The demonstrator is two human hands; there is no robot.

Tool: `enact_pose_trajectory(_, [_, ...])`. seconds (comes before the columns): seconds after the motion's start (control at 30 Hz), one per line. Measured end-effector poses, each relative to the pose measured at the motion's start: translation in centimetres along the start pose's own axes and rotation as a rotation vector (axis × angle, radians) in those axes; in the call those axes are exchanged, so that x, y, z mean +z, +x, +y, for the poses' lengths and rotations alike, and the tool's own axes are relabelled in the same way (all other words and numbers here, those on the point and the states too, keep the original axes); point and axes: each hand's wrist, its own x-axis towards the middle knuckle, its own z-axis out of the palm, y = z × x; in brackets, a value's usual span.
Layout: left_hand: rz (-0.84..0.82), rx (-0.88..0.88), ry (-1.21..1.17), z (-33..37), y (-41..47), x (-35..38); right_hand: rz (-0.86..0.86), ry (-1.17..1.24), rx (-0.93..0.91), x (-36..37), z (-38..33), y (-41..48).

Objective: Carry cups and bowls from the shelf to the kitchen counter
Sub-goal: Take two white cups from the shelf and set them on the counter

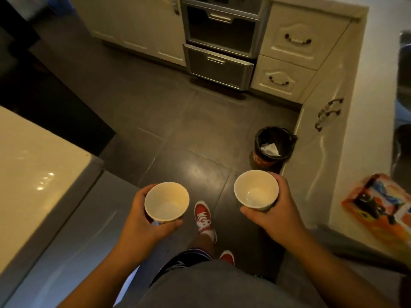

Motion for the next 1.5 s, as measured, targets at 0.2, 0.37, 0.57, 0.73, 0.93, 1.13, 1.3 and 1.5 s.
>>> enact_pose_trajectory(0.2, [0.047, -0.025, -0.029, 0.6, 10.4, -0.5, -0.026, -0.045, -0.060, 1.2, -2.3, 11.8])
enact_pose_trajectory(0.37, [0.014, 0.014, -0.070, 3.7, 19.5, 0.0, 0.025, -0.060, -0.035, -0.7, -4.1, 18.3])
enact_pose_trajectory(0.57, [-0.073, 0.022, -0.116, 8.0, 29.3, 2.1, 0.071, -0.076, 0.039, -3.4, -4.8, 24.5])
enact_pose_trajectory(0.73, [-0.122, 0.010, -0.162, 10.1, 37.6, 4.5, 0.056, -0.080, 0.065, -5.3, -4.2, 31.7])
enact_pose_trajectory(0.93, [-0.042, -0.043, -0.170, 12.0, 47.3, 5.0, -0.040, -0.083, 0.069, -6.0, -6.0, 44.4])
enact_pose_trajectory(1.13, [0.197, -0.107, -0.170, 12.8, 52.8, 1.7, -0.244, -0.142, -0.035, -3.0, -10.8, 58.0])
enact_pose_trajectory(1.3, [0.412, -0.200, -0.172, 11.4, 55.3, -3.1, -0.416, -0.151, -0.138, 4.4, -16.2, 67.4])
enact_pose_trajectory(1.5, [0.557, -0.265, -0.185, 8.0, 60.3, -10.7, -0.581, -0.148, -0.242, 16.1, -22.4, 75.8])
